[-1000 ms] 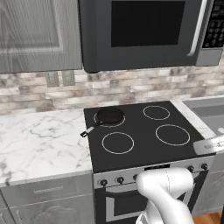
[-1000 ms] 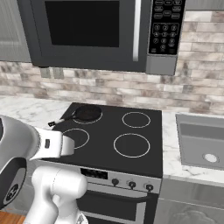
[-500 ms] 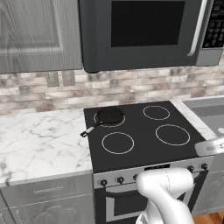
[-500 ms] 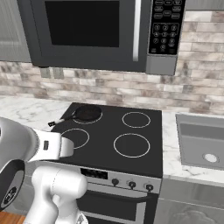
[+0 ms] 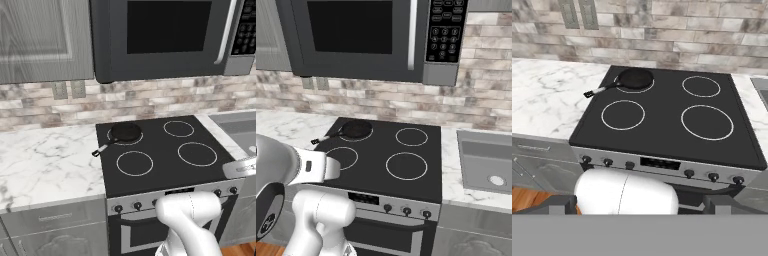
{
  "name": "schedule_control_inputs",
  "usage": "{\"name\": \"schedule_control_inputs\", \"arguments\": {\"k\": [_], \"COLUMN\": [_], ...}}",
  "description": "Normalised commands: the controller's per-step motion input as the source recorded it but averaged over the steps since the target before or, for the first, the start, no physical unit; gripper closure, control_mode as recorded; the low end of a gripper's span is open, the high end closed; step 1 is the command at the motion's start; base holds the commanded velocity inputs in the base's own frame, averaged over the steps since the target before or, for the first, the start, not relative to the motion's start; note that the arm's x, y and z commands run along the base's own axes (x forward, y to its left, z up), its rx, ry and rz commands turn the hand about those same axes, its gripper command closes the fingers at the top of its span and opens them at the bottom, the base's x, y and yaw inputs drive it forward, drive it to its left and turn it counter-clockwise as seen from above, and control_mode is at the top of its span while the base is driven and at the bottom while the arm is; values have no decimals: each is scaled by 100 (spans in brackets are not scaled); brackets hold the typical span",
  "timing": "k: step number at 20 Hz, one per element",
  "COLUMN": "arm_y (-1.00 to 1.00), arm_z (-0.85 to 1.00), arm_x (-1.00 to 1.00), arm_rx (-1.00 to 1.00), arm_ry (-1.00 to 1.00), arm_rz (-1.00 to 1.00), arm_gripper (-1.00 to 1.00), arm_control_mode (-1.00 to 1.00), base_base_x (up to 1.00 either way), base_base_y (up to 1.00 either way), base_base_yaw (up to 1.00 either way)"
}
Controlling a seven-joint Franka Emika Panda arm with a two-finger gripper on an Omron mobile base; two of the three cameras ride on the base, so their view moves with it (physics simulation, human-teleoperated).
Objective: Pick the croissant and place it on the pan. Then turn on the stove to warm the croissant.
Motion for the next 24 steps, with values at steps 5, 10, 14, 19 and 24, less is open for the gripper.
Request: {"name": "schedule_control_inputs", "arguments": {"k": [5, 10, 14, 19, 24], "arm_y": [0, 0, 0, 0, 0], "arm_z": [0, 0, 0, 0, 0], "arm_x": [0, 0, 0, 0, 0], "arm_rx": [0, 0, 0, 0, 0], "arm_ry": [0, 0, 0, 0, 0], "arm_rz": [0, 0, 0, 0, 0], "arm_gripper": [-100, -100, -100, -100, -100], "arm_control_mode": [100, 100, 100, 100, 100], "base_base_x": [-40, -62, -60, -6, 27], "base_base_y": [-8, -13, -16, -20, -63], "base_base_yaw": [0, 0, 0, 0, 0]}}
